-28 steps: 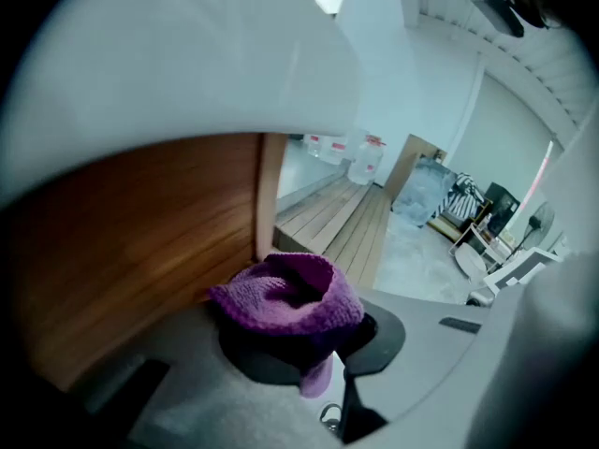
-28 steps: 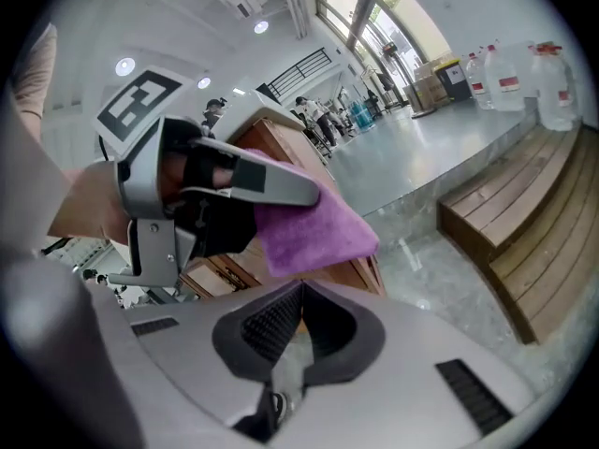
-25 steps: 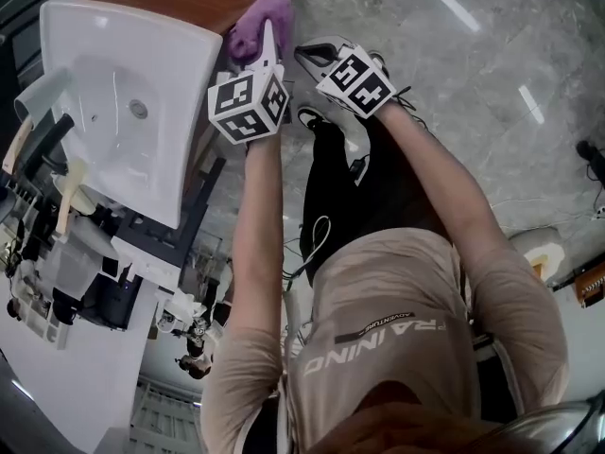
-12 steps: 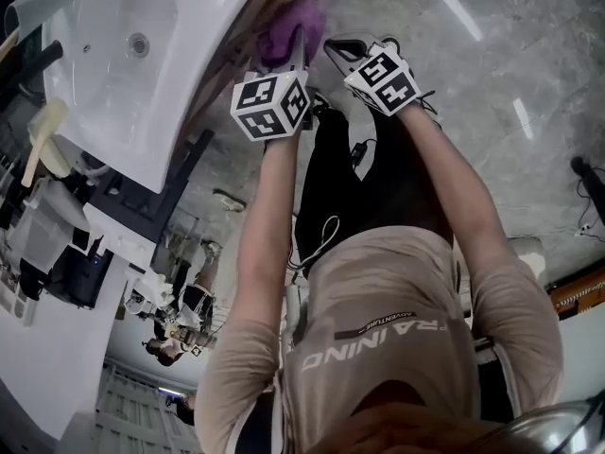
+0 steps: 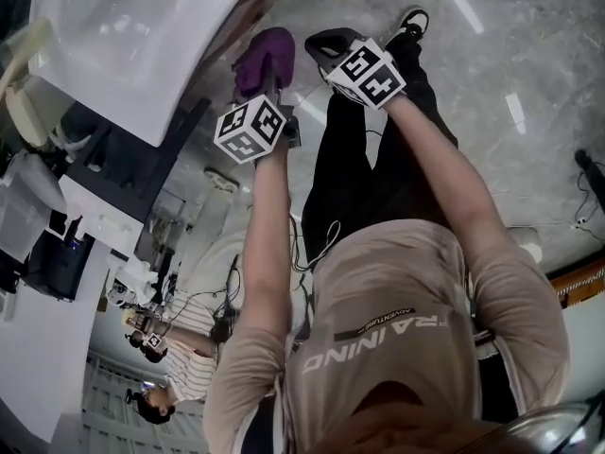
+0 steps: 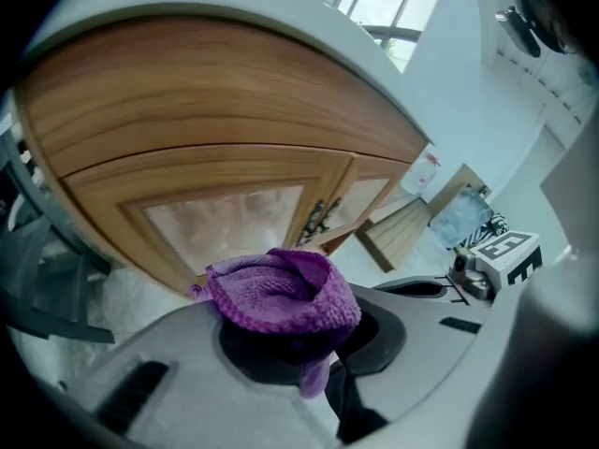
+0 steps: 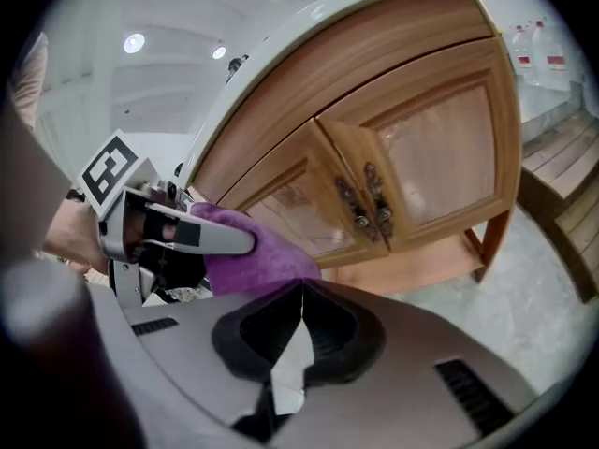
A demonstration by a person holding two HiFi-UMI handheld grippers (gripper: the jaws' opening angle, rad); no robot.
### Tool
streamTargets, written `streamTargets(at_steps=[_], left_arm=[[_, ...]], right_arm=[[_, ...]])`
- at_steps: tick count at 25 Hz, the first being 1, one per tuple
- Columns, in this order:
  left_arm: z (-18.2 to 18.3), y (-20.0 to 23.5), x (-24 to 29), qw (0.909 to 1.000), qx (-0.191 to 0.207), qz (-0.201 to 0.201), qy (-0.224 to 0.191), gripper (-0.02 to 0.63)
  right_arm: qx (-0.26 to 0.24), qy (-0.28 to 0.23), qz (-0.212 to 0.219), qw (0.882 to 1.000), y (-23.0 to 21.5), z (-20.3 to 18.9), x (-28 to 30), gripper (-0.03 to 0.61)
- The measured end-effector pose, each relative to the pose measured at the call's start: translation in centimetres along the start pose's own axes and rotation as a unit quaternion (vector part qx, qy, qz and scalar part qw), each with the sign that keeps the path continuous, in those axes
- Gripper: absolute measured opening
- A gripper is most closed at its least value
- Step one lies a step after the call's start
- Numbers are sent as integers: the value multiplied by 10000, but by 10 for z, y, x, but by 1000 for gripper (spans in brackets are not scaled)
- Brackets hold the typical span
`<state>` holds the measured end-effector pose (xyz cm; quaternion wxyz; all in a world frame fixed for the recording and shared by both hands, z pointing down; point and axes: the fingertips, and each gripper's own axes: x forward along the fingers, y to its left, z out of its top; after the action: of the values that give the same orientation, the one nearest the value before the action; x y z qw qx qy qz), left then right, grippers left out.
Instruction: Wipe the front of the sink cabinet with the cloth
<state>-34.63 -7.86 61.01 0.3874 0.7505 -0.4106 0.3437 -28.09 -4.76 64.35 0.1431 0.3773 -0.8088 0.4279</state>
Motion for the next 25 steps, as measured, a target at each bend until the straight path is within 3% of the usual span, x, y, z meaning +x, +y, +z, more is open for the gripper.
streamTargets(at_steps=[6,10,15,25], left_arm=[[-23,106,-27,9989,-42,470,-63,49],[-30,146,-33,9981,-35,614,-63,49],[-34,162,-26,9988,-107,468,17,49],[-13,163,-6,9970,75,750,-174,49]], right_arm=[[-50,13,50,10000,51,-16,55,12],[-62,150,54,9999,70,-36,74,12],[-17,154,-36,9999,79,-46,79,12],[103,318,-140,9993,65,-67,65,12]])
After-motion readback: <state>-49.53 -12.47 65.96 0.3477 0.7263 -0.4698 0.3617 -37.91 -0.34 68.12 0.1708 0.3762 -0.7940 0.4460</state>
